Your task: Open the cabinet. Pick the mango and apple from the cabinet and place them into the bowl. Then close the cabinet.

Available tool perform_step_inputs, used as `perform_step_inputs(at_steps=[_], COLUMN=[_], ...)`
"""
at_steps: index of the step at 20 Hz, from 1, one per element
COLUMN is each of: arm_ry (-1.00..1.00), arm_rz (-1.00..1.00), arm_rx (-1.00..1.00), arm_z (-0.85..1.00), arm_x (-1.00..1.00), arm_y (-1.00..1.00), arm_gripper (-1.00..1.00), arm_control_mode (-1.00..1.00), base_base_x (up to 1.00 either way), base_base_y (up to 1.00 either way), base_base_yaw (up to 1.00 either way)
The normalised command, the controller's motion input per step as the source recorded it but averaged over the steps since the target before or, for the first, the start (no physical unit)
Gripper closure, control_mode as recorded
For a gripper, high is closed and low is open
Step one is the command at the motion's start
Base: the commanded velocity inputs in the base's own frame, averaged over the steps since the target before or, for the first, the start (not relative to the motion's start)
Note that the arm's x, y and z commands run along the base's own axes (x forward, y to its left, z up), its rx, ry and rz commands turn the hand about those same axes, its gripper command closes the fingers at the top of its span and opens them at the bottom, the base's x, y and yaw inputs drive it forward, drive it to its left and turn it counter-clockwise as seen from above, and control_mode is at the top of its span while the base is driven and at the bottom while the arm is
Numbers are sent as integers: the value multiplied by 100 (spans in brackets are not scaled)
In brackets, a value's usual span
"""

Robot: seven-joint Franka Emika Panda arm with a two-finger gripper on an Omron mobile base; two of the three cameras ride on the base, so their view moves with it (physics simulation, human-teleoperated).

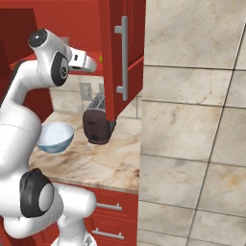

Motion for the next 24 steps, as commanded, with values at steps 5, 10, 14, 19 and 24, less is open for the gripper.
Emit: perform_step_inputs(at_steps=[5, 10, 14, 19, 24], arm_ry=[0, 0, 0, 0, 0], arm_rz=[-2, -3, -3, -2, -2], arm_rx=[0, 0, 0, 0, 0], arm_z=[6, 1, 0, 0, 0], arm_x=[30, 38, 48, 57, 54], arm_y=[-30, -27, -19, -8, -1], arm_gripper=[-100, -100, -100, -100, -100], arm_control_mode=[-100, -100, -100, -100, -100], base_base_x=[0, 0, 0, 0, 0], base_base_y=[0, 0, 0, 0, 0], base_base_yaw=[0, 0, 0, 0, 0])
